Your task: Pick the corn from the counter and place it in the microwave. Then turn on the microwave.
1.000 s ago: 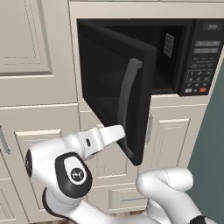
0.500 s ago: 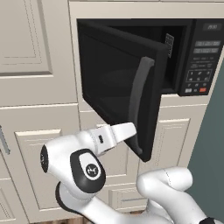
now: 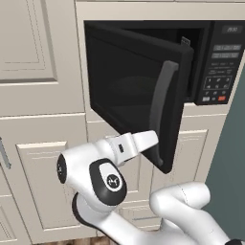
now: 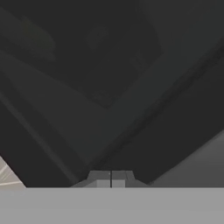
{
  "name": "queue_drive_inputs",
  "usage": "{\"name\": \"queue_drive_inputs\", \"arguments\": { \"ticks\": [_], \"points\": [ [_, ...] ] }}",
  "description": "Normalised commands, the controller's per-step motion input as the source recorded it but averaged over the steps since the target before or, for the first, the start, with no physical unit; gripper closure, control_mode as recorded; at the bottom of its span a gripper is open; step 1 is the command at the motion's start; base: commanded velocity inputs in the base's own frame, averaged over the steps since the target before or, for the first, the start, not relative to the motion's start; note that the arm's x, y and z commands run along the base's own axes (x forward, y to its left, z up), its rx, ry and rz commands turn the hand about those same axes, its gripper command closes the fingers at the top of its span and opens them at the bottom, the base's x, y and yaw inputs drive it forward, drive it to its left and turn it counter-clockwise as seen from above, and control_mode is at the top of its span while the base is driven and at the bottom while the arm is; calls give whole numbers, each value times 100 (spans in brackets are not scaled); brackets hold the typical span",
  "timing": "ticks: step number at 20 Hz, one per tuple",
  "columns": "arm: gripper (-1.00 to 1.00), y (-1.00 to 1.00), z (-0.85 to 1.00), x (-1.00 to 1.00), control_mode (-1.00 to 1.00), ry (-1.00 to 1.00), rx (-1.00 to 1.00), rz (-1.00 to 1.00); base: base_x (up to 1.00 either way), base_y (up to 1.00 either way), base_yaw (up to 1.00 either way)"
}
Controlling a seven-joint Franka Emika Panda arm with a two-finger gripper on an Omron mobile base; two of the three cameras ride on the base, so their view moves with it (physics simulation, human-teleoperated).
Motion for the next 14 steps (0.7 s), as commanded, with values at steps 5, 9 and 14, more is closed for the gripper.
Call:
{"name": "queue_drive_inputs", "arguments": {
  "ticks": [5,9,14],
  "points": [
    [100,-26,3,12,-100,0,0,0,0,0,0],
    [100,-24,1,13,-100,0,0,0,0,0,0],
    [100,-25,1,15,-100,0,0,0,0,0,0]
  ]
}}
